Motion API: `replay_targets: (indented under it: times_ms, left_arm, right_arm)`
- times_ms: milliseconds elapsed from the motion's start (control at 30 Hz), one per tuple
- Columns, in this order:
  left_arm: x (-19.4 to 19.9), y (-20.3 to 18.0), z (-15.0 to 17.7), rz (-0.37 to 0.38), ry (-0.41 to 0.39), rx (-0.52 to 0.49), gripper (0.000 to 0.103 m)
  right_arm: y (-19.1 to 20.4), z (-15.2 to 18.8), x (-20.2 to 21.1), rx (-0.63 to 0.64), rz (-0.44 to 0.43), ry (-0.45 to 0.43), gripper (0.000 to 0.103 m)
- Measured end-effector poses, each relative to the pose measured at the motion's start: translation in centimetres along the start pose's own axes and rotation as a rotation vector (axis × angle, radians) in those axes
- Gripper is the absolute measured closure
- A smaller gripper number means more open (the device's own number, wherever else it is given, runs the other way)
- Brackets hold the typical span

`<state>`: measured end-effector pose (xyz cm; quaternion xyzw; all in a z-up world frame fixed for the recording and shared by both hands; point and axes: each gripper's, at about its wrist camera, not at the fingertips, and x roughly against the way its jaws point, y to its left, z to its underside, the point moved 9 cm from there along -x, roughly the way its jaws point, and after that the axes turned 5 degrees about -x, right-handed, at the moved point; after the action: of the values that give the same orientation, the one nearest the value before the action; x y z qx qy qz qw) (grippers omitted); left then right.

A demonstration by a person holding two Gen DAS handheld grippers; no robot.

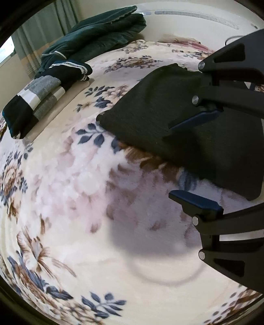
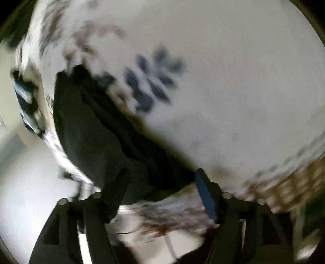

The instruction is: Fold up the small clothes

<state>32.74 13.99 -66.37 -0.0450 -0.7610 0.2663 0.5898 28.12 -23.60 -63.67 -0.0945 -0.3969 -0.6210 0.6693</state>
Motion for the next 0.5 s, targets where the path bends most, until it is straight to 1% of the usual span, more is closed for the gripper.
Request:
replay_targets:
  times_ms: [33,67,100,133,167,233,267,300,333,367,400,433,467,500]
  left_arm:
    - [0.0,0.1,0.1,-0.002,0.001,0.003,0.046]
    - [0.0,0.1,0.3,-0.005,0.001,0.007,0.046]
    - [0.1,0.1,0.3,-0.004,-0.002,0.009,0.046]
    - [0.2,0.1,0.3,-0.003,-0.005,0.009,0.046]
    - [0.3,0.1,0.4,-0.002,-0.008,0.009,0.046]
    - [0.6,0.1,0.5,0.007,-0.013,0.009,0.046]
    - [0.6,0.2,0.6,0.007,-0.011,0.008,0.046]
    - [0.6,0.3,0.7,0.006,-0.008,0.009,0.046]
    - [0.6,0.4,0.9,0.007,-0.004,0.009,0.046]
    - [0.6,0.5,0.9,0.003,-0.003,0.008,0.046]
    - [0.7,0.6,1.0,-0.003,-0.002,0.008,0.046]
    - [0.8,0.8,1.1,-0.006,-0.002,0.007,0.046]
    - [1.0,0.8,1.1,-0.006,-0.006,0.008,0.046]
    - [1.2,0.9,1.1,-0.007,-0.011,0.007,0.046]
  right_arm:
    - [0.4,0.0,-1.3,0.007,-0.025,0.021,0.022]
    - [0.7,-0.2,-1.7,0.013,-0.048,0.005,0.024]
    - [2.0,-0.6,-2.0,0.046,-0.105,-0.049,0.058]
    - [3.4,-0.7,-2.2,0.096,-0.129,-0.083,0.082]
    - [5.3,-0.3,-1.8,0.178,-0.165,-0.111,0.082]
    - [9.2,1.8,-0.2,0.413,-0.239,-0.169,0.084]
    - [10.2,2.7,0.6,0.526,-0.221,-0.211,0.084]
    - [10.0,2.8,0.7,0.617,-0.136,-0.254,0.084]
    - [8.5,1.8,-0.1,0.652,0.009,-0.269,0.082]
    - [6.7,0.8,-1.0,0.622,0.103,-0.244,0.077]
    - [4.2,-0.6,-2.1,0.531,0.183,-0.180,0.061]
    - [3.0,-1.2,-2.3,0.449,0.164,-0.139,0.051]
    - [3.0,-1.2,-1.9,0.385,0.103,-0.129,0.050]
    - [3.4,-1.1,-0.9,0.367,0.083,-0.153,0.048]
